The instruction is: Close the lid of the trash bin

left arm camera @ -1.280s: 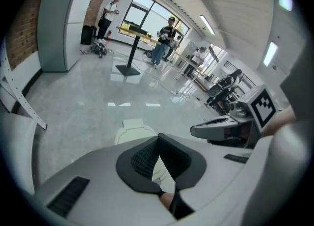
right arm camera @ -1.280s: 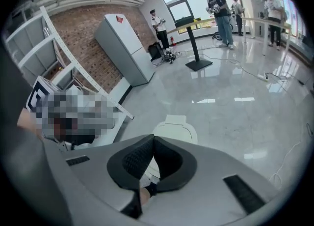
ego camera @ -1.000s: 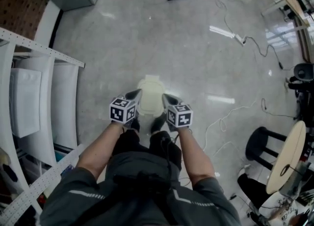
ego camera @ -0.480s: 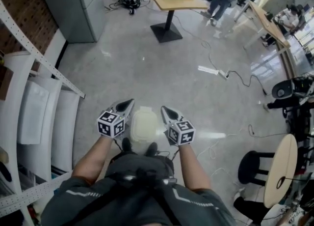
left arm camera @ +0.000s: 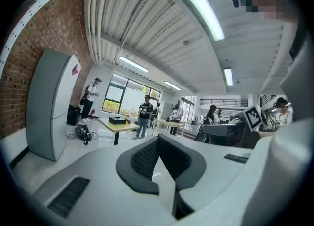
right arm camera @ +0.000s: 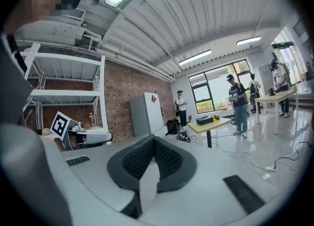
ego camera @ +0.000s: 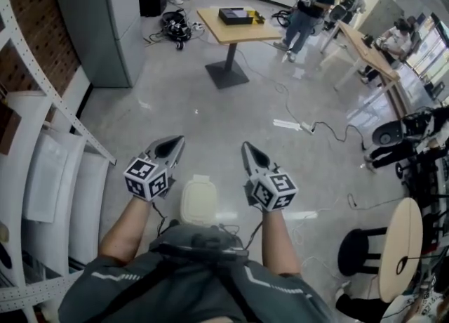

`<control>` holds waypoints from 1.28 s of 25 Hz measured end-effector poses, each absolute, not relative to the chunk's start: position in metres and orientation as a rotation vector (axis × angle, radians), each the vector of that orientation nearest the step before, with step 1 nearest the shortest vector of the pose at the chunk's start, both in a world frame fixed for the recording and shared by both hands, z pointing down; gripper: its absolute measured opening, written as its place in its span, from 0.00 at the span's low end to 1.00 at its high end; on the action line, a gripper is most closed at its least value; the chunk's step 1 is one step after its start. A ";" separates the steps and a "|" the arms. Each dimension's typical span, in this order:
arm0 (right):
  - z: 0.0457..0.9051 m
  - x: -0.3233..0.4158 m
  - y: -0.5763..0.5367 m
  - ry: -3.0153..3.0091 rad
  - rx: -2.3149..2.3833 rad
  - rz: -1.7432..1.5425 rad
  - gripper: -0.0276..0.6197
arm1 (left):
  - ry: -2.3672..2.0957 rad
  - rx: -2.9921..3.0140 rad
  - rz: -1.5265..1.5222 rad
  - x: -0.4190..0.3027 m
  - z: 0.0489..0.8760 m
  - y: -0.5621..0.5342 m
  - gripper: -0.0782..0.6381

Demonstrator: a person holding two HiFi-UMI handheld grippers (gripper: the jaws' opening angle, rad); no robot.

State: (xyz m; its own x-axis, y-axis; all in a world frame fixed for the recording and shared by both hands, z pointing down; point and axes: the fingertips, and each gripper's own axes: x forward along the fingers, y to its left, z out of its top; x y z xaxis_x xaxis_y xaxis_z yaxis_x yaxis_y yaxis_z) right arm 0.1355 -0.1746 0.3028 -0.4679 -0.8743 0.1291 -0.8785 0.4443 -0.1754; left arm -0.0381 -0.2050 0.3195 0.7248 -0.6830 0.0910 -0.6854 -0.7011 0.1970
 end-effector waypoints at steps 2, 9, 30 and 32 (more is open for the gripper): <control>0.281 0.137 -0.176 -2.679 1.627 0.307 0.06 | -1.071 2.746 -0.027 -0.034 0.300 -0.205 0.11; 0.248 0.130 -0.172 -2.734 1.572 0.211 0.06 | -1.011 2.819 -0.078 -0.015 0.270 -0.197 0.11; 0.240 0.130 -0.165 -2.770 1.508 0.208 0.06 | -1.092 2.806 -0.041 -0.017 0.258 -0.181 0.11; 0.240 0.129 -0.164 -2.770 1.499 0.210 0.05 | -1.101 2.809 -0.037 -0.019 0.256 -0.179 0.11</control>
